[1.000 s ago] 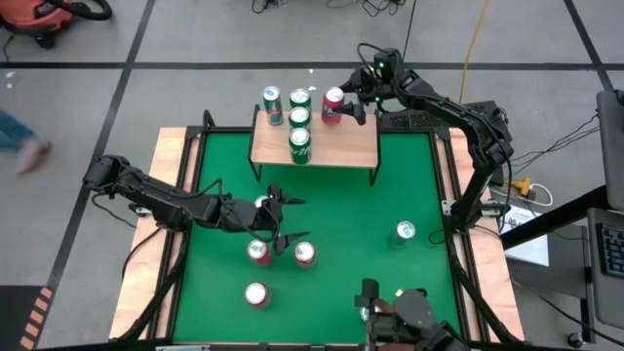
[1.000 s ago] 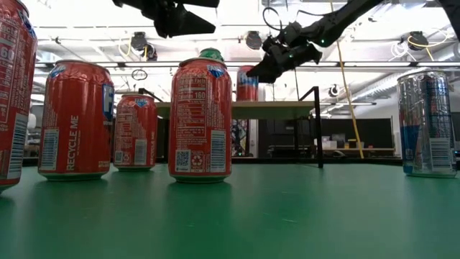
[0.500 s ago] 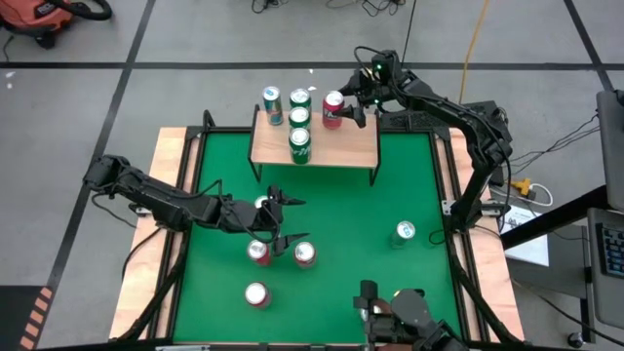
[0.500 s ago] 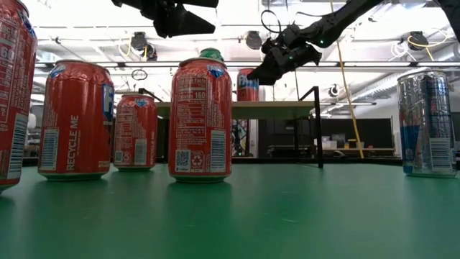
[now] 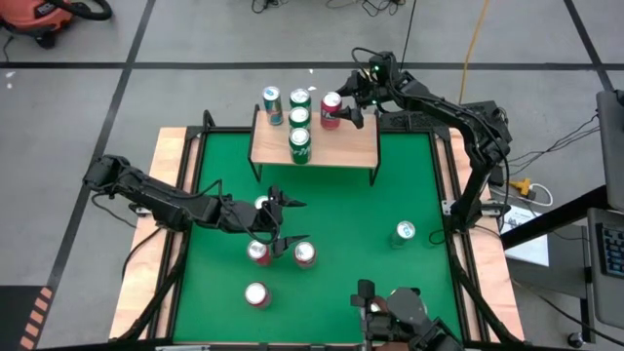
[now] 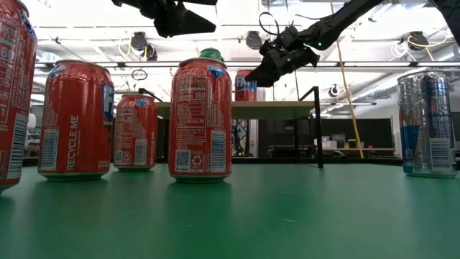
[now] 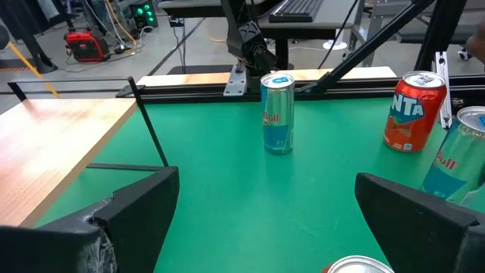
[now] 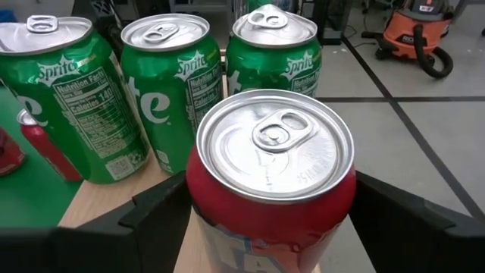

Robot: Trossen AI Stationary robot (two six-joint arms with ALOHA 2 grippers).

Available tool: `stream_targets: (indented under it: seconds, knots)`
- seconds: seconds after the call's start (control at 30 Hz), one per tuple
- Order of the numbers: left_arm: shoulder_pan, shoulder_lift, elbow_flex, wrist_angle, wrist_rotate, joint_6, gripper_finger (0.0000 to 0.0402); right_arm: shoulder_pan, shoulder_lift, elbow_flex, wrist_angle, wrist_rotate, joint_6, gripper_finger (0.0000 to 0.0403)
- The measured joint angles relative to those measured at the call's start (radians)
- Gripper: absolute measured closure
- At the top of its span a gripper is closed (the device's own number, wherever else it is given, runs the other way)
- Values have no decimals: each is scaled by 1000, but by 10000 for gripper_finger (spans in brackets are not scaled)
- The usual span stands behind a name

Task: Place canned beverage on shelf
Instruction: Put the orange soda can on the shelf

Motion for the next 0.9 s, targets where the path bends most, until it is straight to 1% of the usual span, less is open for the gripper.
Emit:
stream_targets:
  seconds: [0.37, 0.63, 0.9]
  knots:
    - [0, 0, 0, 0, 0, 0, 2, 0, 0, 0, -1, 0, 2, 87]
    - [0, 0, 0, 0, 0, 0, 2, 0, 0, 0, 1, 2, 13, 56]
    - [0, 0, 0, -10, 0, 0, 2, 3, -17, 31, -29, 14, 35, 53]
